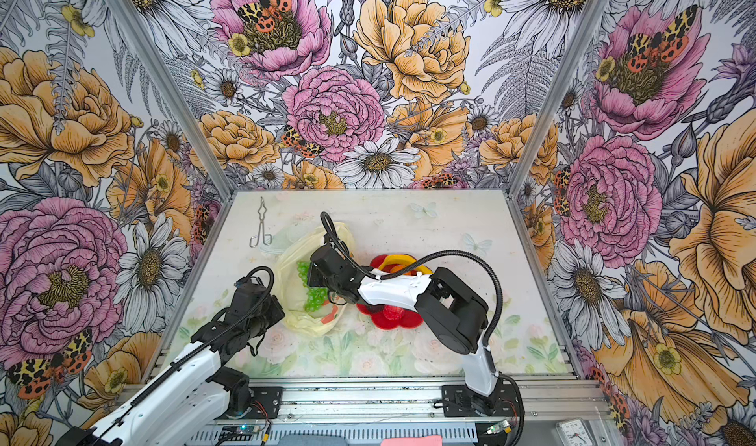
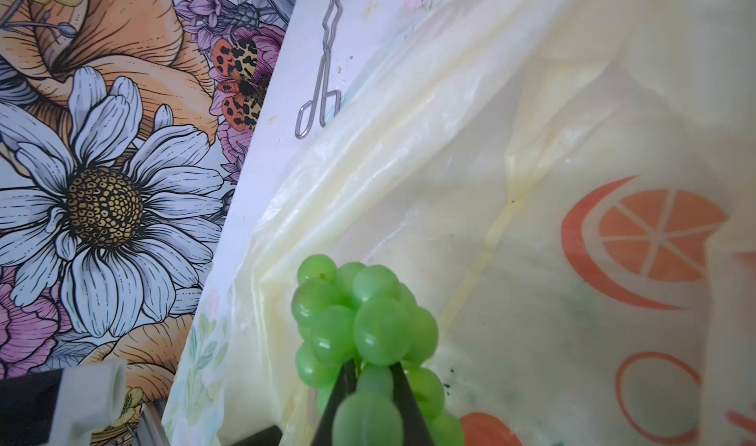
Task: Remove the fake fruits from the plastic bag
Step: 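Lift the green grapes out of the bag toward the red plate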
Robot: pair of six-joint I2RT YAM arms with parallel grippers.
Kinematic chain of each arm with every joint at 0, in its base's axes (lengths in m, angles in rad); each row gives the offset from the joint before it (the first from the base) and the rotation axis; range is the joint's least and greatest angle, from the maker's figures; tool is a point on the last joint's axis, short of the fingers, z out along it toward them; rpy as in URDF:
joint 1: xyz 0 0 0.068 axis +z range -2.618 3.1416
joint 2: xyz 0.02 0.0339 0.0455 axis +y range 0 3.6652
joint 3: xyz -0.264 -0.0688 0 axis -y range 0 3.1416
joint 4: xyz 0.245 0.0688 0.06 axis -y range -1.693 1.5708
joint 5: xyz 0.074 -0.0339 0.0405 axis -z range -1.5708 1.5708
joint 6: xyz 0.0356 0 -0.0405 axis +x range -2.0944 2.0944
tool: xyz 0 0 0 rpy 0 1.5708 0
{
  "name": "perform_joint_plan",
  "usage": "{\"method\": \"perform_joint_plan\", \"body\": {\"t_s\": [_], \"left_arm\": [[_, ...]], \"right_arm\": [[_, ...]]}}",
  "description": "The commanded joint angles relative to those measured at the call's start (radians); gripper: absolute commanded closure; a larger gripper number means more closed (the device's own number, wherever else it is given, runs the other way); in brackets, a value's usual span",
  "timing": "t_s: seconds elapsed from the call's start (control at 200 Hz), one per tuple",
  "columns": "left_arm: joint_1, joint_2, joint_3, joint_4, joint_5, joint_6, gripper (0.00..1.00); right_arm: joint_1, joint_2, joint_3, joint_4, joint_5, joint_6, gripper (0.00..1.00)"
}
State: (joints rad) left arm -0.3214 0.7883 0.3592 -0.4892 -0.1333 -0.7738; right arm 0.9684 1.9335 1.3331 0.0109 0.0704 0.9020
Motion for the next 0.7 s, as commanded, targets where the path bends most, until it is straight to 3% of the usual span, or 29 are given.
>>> {"method": "perform_joint_plan", "body": {"t_s": [0.0, 0.41, 0.696], "left_arm": [[0.022, 0.028, 0.04, 0.022, 0.024, 0.051, 1.0], [0.077, 0.068, 0.069, 0.024, 0.042, 0.118, 1.0], [0.091, 0.073, 0.061, 0.039, 0.042, 0.13, 1.0]], "right_arm": [[0.006, -0.127, -0.019, 0.025, 0.047, -0.106, 0.92], [-0.002, -0.409, -0.11, -0.08, 0.08, -0.291, 0.92], [-0.028, -0.656, -0.255, -0.256, 0.212, -0.31, 0.92]]}}
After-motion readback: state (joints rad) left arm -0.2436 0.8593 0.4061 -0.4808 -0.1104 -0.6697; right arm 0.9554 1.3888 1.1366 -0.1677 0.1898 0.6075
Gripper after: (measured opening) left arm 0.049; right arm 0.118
